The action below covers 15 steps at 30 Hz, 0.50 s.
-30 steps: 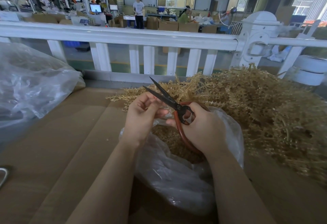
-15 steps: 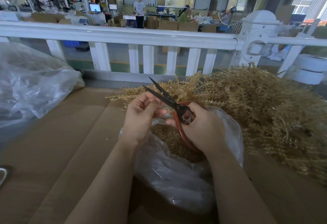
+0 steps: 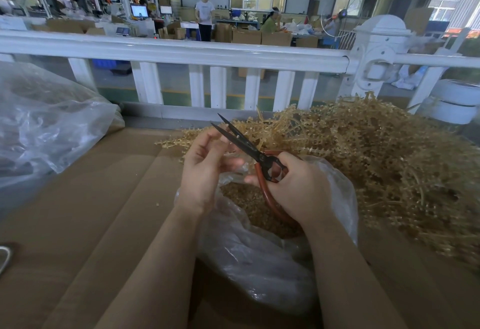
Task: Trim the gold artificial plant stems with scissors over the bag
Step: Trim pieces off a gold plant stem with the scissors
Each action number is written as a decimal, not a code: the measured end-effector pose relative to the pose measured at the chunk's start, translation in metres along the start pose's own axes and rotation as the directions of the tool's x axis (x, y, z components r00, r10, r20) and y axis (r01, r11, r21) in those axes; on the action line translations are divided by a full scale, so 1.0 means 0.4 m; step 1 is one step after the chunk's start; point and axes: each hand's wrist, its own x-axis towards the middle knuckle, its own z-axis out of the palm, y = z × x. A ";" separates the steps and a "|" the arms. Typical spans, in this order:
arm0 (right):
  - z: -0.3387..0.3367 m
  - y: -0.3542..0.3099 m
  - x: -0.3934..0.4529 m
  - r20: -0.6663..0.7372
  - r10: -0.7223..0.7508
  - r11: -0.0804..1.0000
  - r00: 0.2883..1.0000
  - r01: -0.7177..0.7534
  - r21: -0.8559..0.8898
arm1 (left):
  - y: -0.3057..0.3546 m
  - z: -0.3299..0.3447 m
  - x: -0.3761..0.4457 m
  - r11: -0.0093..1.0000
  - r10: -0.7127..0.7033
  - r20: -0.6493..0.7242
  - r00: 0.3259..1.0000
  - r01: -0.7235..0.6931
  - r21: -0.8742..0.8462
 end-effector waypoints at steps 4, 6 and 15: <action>-0.003 0.002 0.001 0.019 -0.007 1.000 1.000 0.007 0.010 | -0.001 -0.002 0.003 0.997 0.066 -0.045 0.997 -0.064 0.037; -0.004 0.002 0.001 0.018 -0.024 1.000 1.000 0.023 0.017 | -0.001 -0.004 0.004 0.998 0.063 -0.057 0.996 -0.061 0.031; -0.005 0.003 0.004 0.059 -0.026 0.998 0.998 0.022 0.062 | 0.004 -0.002 0.004 0.995 0.084 -0.098 0.992 -0.077 0.071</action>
